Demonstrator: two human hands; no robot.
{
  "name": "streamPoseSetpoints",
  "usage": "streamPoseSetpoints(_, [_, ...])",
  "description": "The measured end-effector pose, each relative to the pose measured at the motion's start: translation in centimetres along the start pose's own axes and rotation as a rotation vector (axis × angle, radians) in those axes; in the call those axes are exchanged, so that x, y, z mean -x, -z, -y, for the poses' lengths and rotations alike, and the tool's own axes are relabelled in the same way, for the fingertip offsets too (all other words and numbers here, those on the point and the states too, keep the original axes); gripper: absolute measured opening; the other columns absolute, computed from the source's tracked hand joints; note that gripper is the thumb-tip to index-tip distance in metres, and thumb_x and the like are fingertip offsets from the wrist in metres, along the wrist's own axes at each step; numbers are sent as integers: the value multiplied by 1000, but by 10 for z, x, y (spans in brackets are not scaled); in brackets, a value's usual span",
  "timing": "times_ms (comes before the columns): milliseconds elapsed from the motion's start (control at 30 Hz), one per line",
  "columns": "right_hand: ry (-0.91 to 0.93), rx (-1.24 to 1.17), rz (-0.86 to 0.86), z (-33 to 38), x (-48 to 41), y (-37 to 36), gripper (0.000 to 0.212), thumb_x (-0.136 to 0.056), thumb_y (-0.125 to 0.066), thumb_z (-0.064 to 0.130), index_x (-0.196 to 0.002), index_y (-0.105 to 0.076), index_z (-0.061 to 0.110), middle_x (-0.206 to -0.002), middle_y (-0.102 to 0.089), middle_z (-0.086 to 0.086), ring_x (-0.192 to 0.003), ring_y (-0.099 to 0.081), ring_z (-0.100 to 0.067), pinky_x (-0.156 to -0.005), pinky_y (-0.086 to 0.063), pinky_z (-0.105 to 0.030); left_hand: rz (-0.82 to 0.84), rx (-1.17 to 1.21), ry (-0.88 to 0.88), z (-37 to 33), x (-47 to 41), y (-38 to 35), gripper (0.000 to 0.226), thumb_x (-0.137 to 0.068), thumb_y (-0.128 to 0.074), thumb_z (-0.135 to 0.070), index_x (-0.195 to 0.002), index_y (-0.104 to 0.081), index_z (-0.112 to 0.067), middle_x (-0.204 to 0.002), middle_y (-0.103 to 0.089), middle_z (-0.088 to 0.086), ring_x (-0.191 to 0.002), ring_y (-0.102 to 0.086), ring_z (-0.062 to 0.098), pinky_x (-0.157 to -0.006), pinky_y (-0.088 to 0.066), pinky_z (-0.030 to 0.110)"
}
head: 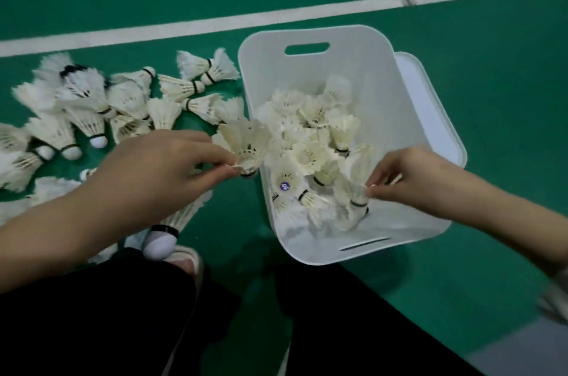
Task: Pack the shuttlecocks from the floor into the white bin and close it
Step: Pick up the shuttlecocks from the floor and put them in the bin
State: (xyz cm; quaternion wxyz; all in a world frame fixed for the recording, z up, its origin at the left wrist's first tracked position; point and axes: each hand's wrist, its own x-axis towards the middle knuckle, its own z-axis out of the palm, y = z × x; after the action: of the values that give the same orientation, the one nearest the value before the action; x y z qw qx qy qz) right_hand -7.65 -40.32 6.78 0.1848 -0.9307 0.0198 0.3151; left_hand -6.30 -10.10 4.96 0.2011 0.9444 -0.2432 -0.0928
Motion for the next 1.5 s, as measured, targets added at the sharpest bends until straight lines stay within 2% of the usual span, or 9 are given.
streamPoseSetpoints(133, [65, -28, 124, 1, -12, -19, 6, -78, -72, 27, -82, -69, 24, -83, -69, 7, -79, -64, -9, -58, -41, -4, 15, 22, -14, 2, -2, -8, 50, -81, -28, -66, -93, -69, -40, -78, -55, -23, -59, -47, -1, -50, -49, 33])
streamPoseSetpoints(433, [272, 113, 441, 9, -47, -83, 20, -83, -63, 19, -102, -70, 16, -108, -66, 2, -91, -57, -12, -79, -40, -17, -29, 11, -30, 5, -6, -12, 45, -83, -32, -61, -93, -70, -37, -76, -53, -20, -57, -45, 6, -48, -47, 32])
streamPoseSetpoints(700, [360, 343, 417, 8, -63, -113, 26, -82, -51, 4, -100, -68, 2, -108, -62, -13, -100, -60, -29, -89, -50, -36, -19, 41, -23, 6, -7, -16, 50, -82, -30, -64, -96, -69, -37, -74, -50, -21, -59, -42, -7, -51, -45, 30])
streamPoseSetpoints(967, [389, 347, 407, 8, -63, -99, 34, -85, -61, 11, -119, -60, 15, -124, -57, -4, -114, -53, -21, -95, -39, -27, -29, 20, -17, 2, -5, -13, 48, -82, -31, -62, -95, -69, -35, -78, -58, -16, -60, -45, 8, -52, -48, 33])
streamPoseSetpoints(1100, [327, 198, 303, 19, -46, -60, 26, -87, -62, 24, -113, -61, 23, -114, -59, 9, -104, -55, -10, -85, -42, -18, -61, 15, -2, -1, -2, -4, 36, -83, -36, -58, -92, -64, -38, -86, -61, -16, -64, -48, 8, -54, -47, 31])
streamPoseSetpoints(1200, [360, -130, -56, 37, -27, -25, 12, -86, -63, 25, -96, -61, 31, -93, -59, 16, -81, -58, -2, -70, -45, -16, -111, 31, 4, -5, -4, 6, 31, -85, -38, -56, -90, -62, -36, -85, -59, -17, -66, -49, 7, -55, -46, 31])
streamPoseSetpoints(1267, [498, -295, -272, 51, -14, -10, 31, -82, -67, 20, -106, -54, 36, -103, -52, 13, -80, -57, -5, -68, -43, -10, -135, 56, -2, -10, -8, 11, 31, -85, -38, -55, -90, -60, -34, -84, -58, -15, -65, -46, 3, -56, -47, 33])
streamPoseSetpoints(1367, [680, -159, -328, 71, -12, -8, 60, -78, -71, 15, -129, -46, 34, -122, -41, 8, -80, -54, -7, -72, -45, -12, -154, 49, -80, -25, -15, 17, 21, -86, -41, -51, -89, -55, -35, -78, -52, -13, -63, -43, 8, -53, -40, 28])
streamPoseSetpoints(1500, [724, -96, -391, 75, -24, -12, 18, -78, -66, 13, -96, -68, 11, -103, -61, -4, -82, -55, -9, -69, -43, -12, -114, 61, -88, -40, -15, 16, 26, -87, -41, -50, -95, -57, -30, -74, -48, -16, -59, -44, 0, -52, -31, 17])
